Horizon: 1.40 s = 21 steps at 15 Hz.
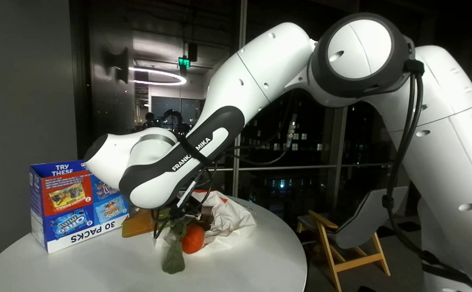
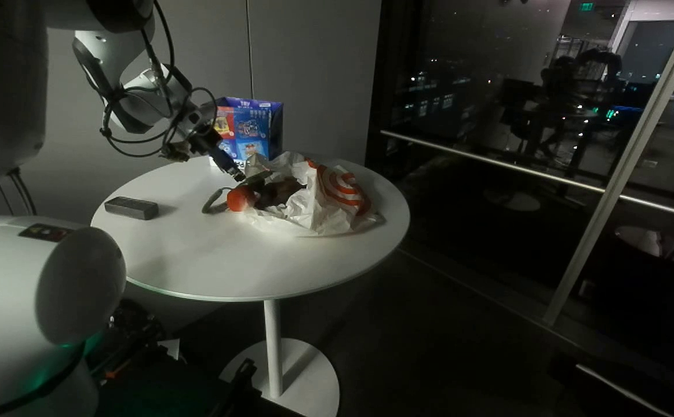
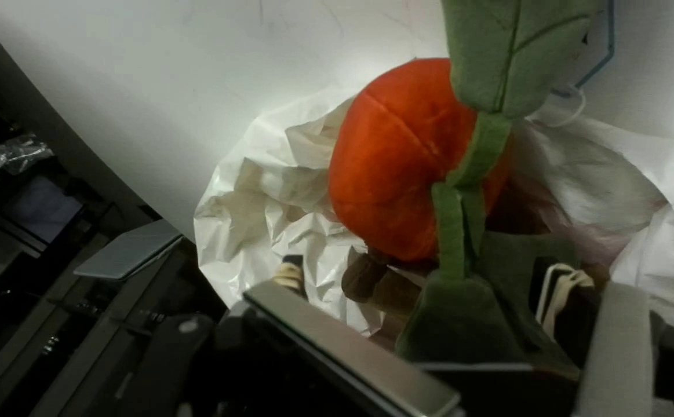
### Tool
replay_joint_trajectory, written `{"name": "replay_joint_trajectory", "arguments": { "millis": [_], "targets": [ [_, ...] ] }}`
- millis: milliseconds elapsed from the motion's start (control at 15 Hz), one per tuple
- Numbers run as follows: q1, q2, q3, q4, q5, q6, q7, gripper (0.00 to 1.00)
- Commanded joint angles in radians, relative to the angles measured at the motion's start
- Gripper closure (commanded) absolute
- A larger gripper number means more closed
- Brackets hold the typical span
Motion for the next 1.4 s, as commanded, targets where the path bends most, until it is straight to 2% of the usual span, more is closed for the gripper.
{"name": "replay_joint_trajectory", "arguments": {
  "millis": [0,267,467,600,667,1000,1333],
  "targets": [
    [0.018,0.004,-0.002,0.017,0.010,-0.121,0.094,0.00],
    [-0.005,-0.099,0.009,-0.067,0.070,-0.224,0.269,0.00],
    [-0.031,-0.162,0.020,-0.115,0.146,-0.264,0.282,0.00],
    [-0.048,-0.169,0.019,-0.127,0.181,-0.258,0.279,0.00],
    [-0.035,-0.126,0.023,-0.079,0.151,-0.261,0.262,0.00],
    [-0.050,-0.140,0.022,-0.104,0.166,-0.260,0.265,0.00],
    [-0.090,-0.114,0.007,-0.094,0.241,-0.164,0.292,0.00]
  ]
}}
